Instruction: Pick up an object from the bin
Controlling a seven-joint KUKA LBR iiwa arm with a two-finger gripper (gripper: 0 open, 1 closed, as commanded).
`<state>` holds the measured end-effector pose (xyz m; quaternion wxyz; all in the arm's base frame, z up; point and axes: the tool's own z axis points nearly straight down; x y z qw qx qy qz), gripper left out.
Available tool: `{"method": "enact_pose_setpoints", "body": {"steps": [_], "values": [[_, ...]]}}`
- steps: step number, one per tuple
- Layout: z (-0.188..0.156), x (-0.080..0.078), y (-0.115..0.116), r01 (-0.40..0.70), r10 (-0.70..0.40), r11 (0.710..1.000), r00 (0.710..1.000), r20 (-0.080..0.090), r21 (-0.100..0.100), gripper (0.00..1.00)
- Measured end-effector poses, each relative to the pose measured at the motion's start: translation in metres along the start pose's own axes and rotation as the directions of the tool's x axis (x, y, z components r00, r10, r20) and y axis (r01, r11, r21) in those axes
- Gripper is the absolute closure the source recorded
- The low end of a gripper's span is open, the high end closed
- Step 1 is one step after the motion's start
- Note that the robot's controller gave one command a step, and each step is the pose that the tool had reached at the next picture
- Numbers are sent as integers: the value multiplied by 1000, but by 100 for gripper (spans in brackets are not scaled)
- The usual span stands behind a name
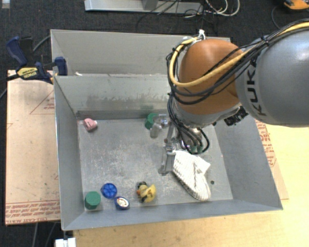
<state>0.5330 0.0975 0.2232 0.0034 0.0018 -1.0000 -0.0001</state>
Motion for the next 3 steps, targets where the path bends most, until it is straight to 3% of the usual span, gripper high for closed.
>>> {"method": "enact_pose_setpoints", "body": {"steps": [1,2,3], "values": [[-5,-1,-1,-4,4,1000,1000,7,-1,0],[74,37,-18,123,-123,992,992,4,-1,0],[126,-3,-10,222,-222,975,975,8,0,0]]}}
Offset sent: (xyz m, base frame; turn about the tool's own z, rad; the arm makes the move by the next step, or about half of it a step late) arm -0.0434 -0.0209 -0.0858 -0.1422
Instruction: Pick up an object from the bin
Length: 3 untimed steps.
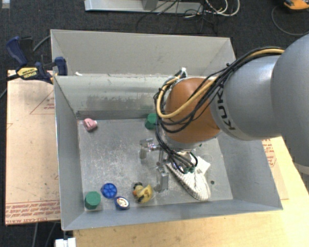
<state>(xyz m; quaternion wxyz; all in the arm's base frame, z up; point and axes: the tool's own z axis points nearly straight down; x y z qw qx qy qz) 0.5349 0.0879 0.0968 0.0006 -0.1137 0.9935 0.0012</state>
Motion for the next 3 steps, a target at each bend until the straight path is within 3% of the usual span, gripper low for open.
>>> {"method": "enact_pose_setpoints", "body": {"steps": [1,2,3], "values": [[26,44,2,-169,169,986,986,1,-1,0],[24,44,18,-34,34,999,999,15,0,0],[26,45,40,448,-448,894,894,6,0,100]]}}
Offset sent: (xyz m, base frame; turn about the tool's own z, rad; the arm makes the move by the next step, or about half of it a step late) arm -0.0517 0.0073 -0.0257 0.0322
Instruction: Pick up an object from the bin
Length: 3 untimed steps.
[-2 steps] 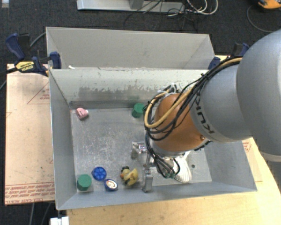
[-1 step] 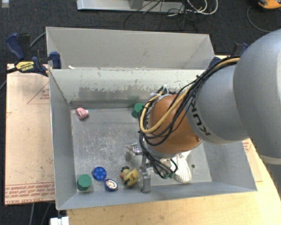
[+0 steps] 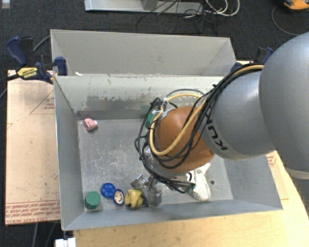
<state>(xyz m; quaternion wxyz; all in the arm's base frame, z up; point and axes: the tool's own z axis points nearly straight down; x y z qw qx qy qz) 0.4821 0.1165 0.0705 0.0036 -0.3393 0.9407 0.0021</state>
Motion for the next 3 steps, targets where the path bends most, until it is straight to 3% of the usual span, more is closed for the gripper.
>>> {"method": "enact_pose_setpoints", "body": {"steps": [1,2,3], "values": [[0,0,0,0,0,1000,1000,0,0,100],[-98,-9,6,-9,9,1000,1000,-4,-3,100],[1,-8,-32,-82,82,997,997,0,-2,0]]}}
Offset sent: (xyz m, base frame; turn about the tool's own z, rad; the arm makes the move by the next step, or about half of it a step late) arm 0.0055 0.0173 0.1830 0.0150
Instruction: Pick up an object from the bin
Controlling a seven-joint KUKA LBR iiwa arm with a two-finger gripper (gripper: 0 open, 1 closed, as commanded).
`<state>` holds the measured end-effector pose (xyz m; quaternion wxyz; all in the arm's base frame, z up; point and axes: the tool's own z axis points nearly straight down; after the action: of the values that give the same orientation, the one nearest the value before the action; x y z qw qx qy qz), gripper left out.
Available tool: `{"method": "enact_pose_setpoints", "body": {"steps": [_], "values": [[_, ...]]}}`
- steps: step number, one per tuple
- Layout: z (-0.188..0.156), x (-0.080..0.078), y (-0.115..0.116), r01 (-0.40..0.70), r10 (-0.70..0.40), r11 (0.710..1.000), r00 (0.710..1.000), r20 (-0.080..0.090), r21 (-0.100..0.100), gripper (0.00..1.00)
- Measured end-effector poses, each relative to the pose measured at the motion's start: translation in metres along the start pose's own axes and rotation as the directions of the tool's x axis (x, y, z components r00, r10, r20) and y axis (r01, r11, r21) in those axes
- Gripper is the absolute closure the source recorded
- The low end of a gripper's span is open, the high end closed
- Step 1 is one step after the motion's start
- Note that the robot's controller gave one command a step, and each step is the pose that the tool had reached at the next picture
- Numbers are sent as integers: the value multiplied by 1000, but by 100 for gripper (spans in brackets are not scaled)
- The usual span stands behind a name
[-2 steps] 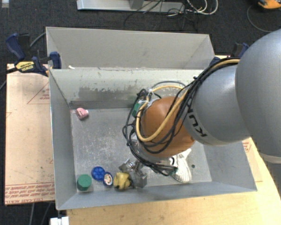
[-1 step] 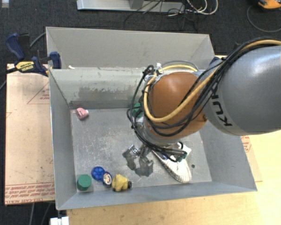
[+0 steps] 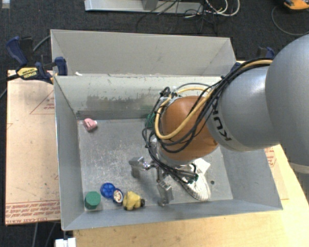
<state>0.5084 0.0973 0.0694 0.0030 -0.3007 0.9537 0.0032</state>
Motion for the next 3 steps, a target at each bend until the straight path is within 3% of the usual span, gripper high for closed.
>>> {"method": "enact_pose_setpoints", "body": {"steps": [1,2,3], "values": [[0,0,0,-1,1,1000,1000,1,0,0],[-2,-66,40,-162,162,987,987,3,-1,0],[-22,-24,60,-177,177,984,984,5,0,0]]}}
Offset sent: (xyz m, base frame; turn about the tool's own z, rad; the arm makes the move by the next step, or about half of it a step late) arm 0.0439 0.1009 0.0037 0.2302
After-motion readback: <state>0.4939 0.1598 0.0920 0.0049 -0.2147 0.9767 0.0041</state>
